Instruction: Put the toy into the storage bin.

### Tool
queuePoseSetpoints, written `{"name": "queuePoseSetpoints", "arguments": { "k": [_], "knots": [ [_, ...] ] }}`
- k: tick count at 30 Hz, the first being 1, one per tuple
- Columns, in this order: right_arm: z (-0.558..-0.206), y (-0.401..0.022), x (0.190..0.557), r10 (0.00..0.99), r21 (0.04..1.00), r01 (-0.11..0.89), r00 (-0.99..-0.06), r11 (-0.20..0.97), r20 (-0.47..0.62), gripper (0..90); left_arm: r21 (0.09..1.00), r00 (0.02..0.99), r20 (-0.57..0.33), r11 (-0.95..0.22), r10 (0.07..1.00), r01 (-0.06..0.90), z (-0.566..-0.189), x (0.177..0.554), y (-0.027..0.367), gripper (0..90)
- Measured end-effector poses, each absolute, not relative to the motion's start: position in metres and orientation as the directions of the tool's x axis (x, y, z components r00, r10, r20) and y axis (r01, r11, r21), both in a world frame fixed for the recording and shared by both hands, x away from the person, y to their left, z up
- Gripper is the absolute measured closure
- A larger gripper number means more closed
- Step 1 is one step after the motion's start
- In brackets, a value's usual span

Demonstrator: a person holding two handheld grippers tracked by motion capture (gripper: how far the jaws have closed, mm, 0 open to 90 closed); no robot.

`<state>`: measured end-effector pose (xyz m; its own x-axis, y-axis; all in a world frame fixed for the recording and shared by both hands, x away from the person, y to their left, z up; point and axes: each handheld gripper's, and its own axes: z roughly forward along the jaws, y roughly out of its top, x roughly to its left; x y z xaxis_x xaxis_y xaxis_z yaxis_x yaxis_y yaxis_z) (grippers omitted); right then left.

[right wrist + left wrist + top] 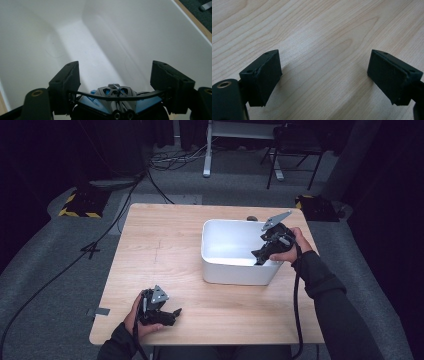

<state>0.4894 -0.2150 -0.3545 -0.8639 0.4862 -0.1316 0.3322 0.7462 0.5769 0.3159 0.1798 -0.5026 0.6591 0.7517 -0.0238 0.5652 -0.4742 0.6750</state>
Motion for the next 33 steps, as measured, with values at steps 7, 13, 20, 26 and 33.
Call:
{"name": "queuePoseSetpoints", "arguments": {
  "k": [7, 13, 20, 26, 33],
  "knots": [
    [-0.359, -0.221, 0.489, 0.469, 0.541, 0.333, -0.874, 0.772, -0.13, 24.7, 0.675, 0.659, -0.023, -0.475, 0.751, 0.565, -0.503, 0.316, 0.18, 12.4],
    [-0.366, -0.223, 0.492, 0.441, 0.496, 0.321, -0.886, 0.807, -0.144, 24.7, 0.676, 0.661, -0.013, -0.481, 0.75, 0.559, -0.502, 0.317, 0.18, 12.3],
    [-0.367, -0.224, 0.491, 0.422, 0.472, 0.314, -0.895, 0.824, -0.142, 24.6, 0.676, 0.66, -0.014, -0.479, 0.752, 0.56, -0.502, 0.316, 0.18, 12.3],
    [-0.366, -0.221, 0.491, 0.397, 0.426, 0.3, -0.904, 0.854, -0.158, 24.5, 0.677, 0.661, -0.015, -0.479, 0.75, 0.559, -0.502, 0.317, 0.18, 12.3],
    [-0.365, -0.219, 0.49, 0.394, 0.404, 0.304, -0.905, 0.862, -0.159, 24.4, 0.677, 0.66, -0.015, -0.478, 0.751, 0.559, -0.502, 0.316, 0.18, 12.3]
  ]
}}
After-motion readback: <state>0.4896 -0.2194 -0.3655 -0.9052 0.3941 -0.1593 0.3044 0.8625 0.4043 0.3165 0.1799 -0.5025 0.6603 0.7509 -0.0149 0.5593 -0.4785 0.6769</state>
